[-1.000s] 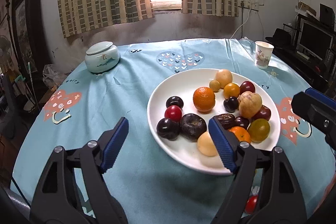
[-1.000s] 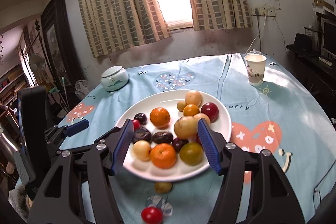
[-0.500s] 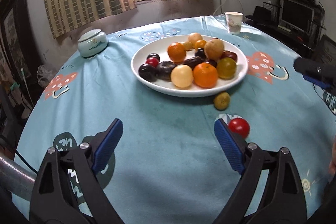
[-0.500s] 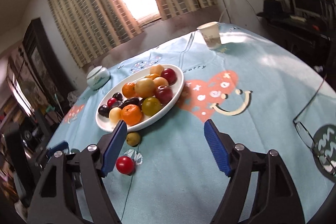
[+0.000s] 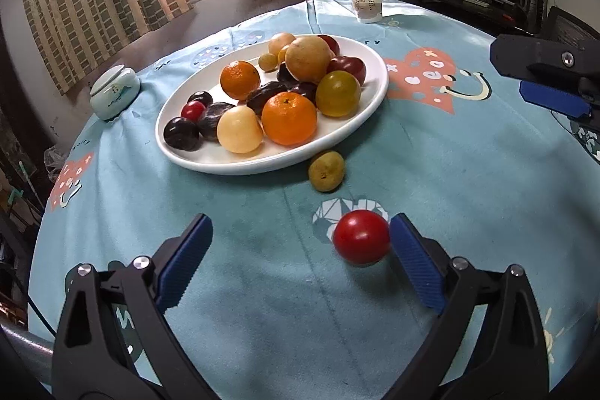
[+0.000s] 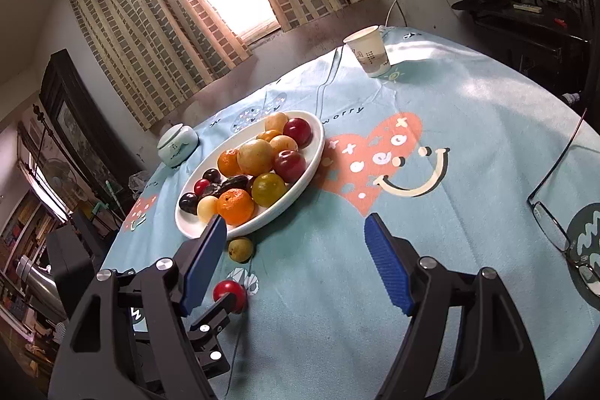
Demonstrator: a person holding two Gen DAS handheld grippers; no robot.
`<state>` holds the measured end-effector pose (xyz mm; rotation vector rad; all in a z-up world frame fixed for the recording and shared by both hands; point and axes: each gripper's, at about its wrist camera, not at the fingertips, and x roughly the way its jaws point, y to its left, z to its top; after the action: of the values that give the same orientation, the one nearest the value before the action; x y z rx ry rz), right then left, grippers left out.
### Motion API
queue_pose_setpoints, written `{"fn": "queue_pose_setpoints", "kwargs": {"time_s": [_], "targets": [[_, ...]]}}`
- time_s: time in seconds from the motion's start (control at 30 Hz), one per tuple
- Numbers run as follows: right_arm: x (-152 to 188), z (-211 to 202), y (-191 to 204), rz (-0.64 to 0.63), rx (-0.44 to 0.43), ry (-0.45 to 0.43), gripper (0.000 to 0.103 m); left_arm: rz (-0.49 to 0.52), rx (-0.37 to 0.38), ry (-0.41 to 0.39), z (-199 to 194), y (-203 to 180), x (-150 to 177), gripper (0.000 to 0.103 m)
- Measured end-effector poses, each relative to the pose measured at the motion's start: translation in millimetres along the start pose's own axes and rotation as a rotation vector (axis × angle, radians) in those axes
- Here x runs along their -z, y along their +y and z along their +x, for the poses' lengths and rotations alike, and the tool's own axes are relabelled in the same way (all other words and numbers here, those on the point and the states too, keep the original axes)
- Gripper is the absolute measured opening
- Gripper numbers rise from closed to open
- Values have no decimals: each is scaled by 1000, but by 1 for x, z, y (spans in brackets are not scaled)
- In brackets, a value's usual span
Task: Organize fruits
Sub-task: 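Withdraw both open tools and approach the red fruit and small pear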
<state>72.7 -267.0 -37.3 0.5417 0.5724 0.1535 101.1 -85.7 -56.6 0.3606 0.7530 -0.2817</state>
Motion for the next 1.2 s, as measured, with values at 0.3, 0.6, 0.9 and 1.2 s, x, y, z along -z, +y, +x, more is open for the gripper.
{"fn": "queue_pose_setpoints", "kwargs": {"time_s": [0.3, 0.6, 0.9, 1.2], "targets": [[13, 38, 25, -153, 38, 162, 76, -120, -57, -15, -15, 42, 13, 101], [16, 97, 74, -368, 64, 310, 76, -137, -53, -23, -25, 51, 24, 101], [10, 97, 49, -300, 169, 305, 77, -138, -17, -10, -24, 51, 26, 101], [13, 64, 41, -285, 105, 232, 77, -72, -8, -37, -29, 33, 25, 101]]}}
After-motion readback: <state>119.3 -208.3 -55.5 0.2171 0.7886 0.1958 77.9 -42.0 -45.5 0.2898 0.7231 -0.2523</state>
